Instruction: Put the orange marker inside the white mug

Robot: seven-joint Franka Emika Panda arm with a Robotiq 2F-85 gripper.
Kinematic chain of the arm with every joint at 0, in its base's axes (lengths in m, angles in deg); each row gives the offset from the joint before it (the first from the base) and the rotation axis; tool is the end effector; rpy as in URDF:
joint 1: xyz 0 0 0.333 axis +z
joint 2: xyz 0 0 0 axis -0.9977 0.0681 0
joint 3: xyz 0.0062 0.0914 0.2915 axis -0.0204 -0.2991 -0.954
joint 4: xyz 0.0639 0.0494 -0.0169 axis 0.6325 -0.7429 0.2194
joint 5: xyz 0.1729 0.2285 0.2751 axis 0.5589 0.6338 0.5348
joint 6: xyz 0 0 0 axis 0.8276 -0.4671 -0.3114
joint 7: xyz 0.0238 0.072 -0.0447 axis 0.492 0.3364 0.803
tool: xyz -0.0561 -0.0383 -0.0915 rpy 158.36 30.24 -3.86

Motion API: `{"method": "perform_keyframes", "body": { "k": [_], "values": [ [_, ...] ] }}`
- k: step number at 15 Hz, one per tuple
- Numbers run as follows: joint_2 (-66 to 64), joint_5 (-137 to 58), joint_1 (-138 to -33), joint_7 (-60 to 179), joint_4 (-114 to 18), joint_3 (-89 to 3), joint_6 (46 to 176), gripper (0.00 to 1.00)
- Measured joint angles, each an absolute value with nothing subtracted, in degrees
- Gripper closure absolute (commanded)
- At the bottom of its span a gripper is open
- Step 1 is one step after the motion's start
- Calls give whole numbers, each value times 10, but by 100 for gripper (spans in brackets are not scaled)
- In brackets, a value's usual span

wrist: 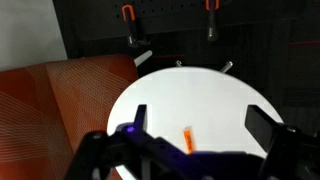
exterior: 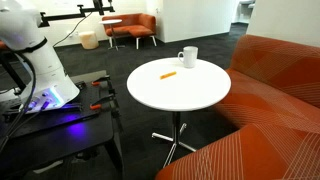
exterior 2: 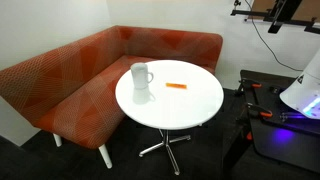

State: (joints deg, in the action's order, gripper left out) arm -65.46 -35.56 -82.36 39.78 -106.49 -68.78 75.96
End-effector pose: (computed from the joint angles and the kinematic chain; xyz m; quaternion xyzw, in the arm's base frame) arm 0.2823 0.1344 0.4544 0.9887 -0.0554 0.0002 0.1390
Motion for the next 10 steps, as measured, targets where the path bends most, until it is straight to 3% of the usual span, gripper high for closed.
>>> {"method": "perform_keyframes", "body": {
  "k": [10],
  "values": [
    [-654,-378,-821,400,-1065,-688,768,0]
  ]
}}
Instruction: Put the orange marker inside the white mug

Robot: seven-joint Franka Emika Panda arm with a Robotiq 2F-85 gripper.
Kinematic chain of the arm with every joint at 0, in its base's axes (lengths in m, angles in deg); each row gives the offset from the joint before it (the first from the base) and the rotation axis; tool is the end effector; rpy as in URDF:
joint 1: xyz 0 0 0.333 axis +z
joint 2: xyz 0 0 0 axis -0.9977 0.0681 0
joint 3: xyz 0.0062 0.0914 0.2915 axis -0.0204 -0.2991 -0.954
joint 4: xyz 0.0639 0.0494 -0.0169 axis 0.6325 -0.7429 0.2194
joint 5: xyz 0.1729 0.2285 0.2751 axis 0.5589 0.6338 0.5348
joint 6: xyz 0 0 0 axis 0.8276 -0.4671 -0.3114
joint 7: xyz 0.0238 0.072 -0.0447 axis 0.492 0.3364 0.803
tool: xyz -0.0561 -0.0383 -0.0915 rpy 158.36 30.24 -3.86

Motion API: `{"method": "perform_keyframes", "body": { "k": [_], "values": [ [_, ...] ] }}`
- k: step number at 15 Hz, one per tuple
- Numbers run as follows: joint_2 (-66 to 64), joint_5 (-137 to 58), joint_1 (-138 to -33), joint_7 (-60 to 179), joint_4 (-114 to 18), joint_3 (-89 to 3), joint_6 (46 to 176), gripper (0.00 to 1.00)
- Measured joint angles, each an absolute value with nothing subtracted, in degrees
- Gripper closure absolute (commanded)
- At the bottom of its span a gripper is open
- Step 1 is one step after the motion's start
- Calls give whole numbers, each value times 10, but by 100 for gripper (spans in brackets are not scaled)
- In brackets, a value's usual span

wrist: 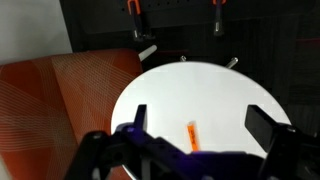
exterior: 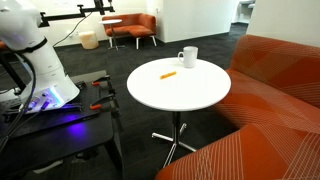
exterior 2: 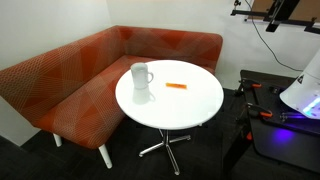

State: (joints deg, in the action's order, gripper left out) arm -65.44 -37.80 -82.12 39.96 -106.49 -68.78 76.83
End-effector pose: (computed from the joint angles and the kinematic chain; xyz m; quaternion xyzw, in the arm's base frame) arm 0.2846 0.1330 0.4565 0.9869 -0.0464 0.0135 0.1541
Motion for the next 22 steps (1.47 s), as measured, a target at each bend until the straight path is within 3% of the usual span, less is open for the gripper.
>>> {"method": "perform_keyframes", "body": {
  "k": [6,11,22],
  "values": [
    [-647,-446,-820,429,-1077,-671,870,0],
    [-619,-493,-827,504,-1110,-602,1025,0],
    [-473,-495,-852,591,-1122,-508,1225,0]
  ]
}}
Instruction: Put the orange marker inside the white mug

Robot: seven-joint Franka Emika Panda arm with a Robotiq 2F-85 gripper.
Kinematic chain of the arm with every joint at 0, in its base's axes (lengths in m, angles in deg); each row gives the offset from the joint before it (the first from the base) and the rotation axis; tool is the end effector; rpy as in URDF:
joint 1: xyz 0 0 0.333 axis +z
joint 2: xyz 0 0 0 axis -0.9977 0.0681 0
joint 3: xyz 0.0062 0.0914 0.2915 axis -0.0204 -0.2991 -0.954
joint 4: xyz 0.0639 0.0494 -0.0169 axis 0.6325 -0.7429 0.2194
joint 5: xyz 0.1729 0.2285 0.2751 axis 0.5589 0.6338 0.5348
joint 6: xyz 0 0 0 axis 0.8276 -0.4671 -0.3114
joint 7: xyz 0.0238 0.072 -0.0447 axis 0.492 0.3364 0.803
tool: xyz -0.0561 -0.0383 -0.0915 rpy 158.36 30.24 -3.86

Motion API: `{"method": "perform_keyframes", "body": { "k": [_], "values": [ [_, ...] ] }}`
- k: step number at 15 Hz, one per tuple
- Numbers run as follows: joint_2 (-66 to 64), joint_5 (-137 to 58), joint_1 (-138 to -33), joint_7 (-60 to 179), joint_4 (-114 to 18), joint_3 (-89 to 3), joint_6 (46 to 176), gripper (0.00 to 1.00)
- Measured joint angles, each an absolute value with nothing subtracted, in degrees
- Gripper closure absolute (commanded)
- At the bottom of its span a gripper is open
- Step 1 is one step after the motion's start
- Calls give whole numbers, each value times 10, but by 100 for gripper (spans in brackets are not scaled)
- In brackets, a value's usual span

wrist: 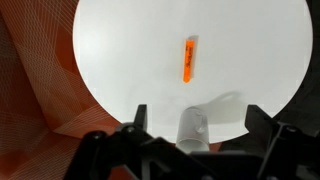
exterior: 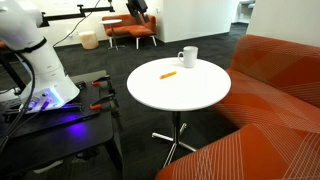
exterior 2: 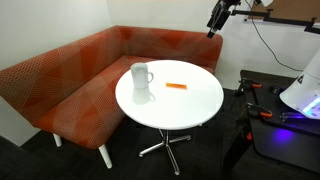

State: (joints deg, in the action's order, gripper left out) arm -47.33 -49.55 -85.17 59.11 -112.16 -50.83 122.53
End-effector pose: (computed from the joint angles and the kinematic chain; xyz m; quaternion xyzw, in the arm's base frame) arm 0.3983 0.0335 0.3916 0.9791 0.0799 0.1691 0.0805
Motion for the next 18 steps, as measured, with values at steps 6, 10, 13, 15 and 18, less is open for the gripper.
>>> {"method": "perform_keyframes", "body": {
  "k": [6,10,13,15,18],
  "values": [
    [-365,-495,-866,614,-1107,-499,1320,0],
    [-291,-495,-872,625,-1077,-493,1343,0],
    [-237,-495,-872,625,-1049,-486,1343,0],
    [-205,-494,-872,625,-1032,-484,1343,0],
    [-167,-491,-872,626,-1009,-483,1343,0]
  ]
}}
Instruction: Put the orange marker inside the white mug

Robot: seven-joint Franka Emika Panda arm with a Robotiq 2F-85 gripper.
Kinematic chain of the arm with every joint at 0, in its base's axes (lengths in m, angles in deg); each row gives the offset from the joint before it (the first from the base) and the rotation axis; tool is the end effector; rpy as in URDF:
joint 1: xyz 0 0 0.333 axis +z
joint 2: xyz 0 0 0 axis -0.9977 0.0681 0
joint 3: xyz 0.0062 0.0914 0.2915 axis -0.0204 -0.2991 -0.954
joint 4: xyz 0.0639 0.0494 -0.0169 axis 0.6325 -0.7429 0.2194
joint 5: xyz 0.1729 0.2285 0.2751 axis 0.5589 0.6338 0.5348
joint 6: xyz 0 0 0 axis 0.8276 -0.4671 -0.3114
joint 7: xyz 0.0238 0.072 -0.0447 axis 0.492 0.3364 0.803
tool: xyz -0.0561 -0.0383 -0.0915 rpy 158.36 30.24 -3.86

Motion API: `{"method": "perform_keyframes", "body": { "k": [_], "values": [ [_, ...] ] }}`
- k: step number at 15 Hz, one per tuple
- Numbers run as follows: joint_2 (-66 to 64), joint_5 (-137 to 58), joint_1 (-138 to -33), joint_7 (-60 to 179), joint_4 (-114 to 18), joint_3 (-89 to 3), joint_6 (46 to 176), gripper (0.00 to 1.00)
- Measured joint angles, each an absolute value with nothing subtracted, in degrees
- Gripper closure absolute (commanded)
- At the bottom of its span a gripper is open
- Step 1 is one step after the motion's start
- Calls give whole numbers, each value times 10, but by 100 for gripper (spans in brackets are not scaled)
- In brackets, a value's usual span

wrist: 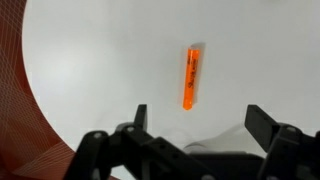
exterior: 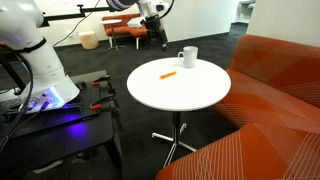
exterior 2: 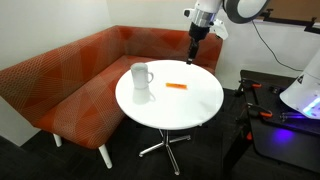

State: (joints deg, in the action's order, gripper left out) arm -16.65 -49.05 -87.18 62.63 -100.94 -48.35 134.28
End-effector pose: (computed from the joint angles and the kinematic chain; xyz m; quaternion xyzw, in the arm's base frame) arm 0.4783 0.0103 0.2643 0.9901 0.0871 0.0985 0.0492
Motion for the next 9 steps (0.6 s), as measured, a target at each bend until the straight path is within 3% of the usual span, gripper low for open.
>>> {"method": "perform_keyframes", "body": {
  "k": [9],
  "values": [
    [-145,-488,-871,635,-996,-483,1352,0]
  ]
}}
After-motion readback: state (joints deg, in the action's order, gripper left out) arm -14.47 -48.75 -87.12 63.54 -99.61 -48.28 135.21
